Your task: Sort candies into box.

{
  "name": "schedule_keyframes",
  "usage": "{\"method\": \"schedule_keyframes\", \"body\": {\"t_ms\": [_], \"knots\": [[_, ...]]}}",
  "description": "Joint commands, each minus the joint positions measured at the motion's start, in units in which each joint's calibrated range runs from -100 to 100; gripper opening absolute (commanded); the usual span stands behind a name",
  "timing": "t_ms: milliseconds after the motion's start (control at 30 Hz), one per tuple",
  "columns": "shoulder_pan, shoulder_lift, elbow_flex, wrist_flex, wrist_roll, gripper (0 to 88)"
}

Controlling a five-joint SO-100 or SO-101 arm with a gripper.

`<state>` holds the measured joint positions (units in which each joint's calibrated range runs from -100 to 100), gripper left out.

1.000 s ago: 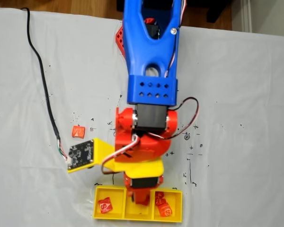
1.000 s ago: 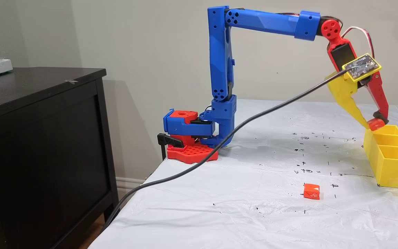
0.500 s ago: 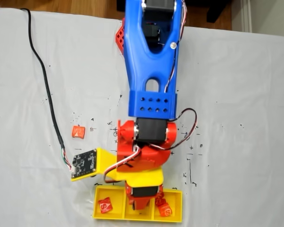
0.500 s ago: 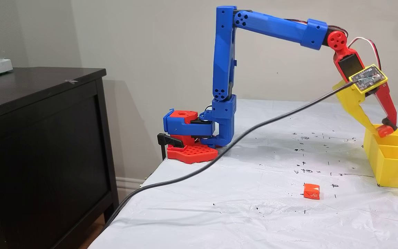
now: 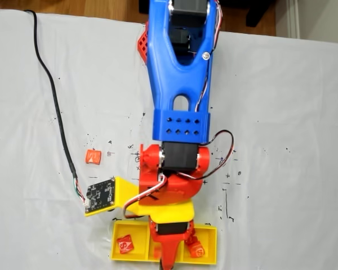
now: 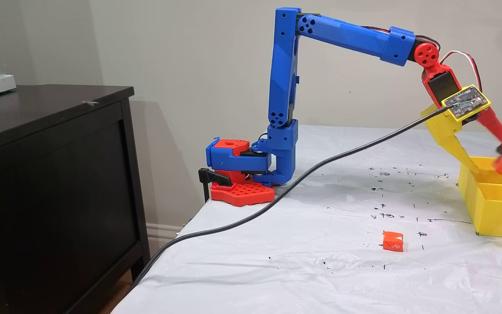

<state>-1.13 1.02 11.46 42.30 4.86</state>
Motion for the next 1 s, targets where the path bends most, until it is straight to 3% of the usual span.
{"method": "schedule_keyframes", "body": {"t_ms": [0,167,300,467,667,967], "knots": [[-0.8,-3.0,-4.0,-0.3,0.1,29.2],[-0.6,-3.6,-3.8,-0.2,0.1,28.1],[-0.5,-4.6,-3.6,0.1,0.4,22.0],[0.0,-7.3,-3.5,1.4,1.0,0.2],[1.4,-9.4,-4.7,5.4,1.9,0.2],[10.8,-9.3,-15.4,23.7,8.0,0.2]]}}
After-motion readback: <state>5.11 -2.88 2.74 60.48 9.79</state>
